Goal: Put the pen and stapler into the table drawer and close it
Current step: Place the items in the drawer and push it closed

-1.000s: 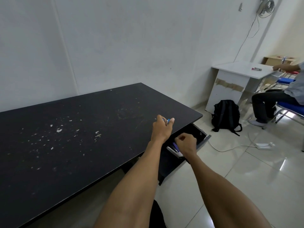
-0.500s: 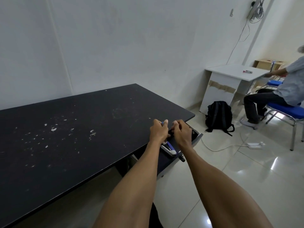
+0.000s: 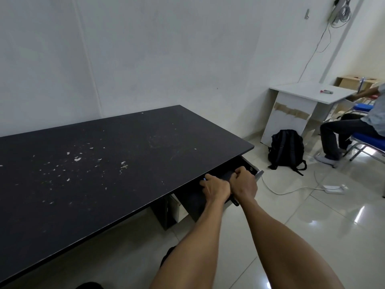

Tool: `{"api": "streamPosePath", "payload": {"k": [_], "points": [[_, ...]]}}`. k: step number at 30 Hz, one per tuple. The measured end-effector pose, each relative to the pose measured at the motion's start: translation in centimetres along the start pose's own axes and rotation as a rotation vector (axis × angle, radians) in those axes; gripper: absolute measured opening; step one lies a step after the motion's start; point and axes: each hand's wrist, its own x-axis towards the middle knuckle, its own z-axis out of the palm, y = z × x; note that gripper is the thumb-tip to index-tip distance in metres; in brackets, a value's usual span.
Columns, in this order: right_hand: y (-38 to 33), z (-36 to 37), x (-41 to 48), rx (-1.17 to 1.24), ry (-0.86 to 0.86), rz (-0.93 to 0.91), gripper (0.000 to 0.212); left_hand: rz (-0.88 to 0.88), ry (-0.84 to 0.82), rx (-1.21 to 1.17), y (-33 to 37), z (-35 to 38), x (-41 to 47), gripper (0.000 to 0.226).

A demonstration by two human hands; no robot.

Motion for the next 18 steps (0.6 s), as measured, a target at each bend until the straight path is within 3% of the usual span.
{"api": "streamPosePath", "payload": {"k": [5,10,18], "points": [[1.0,-0.1,0.1,-0.019,0.022,0.004,0.025,0.004,0.026,0.099,-1.1,0.6,0.4,0.054],[2.2,-0.4,0.0,-0.038,0.037,0.036,0.030,-0.077,0.098,0.189,-2.1,0.3,1.9,0.050],[3.3,0.0,0.7,-0.057,0.037,0.040,0.029,-0.083,0.129,0.610,-4.0,1.0,3.3,0.055]]}}
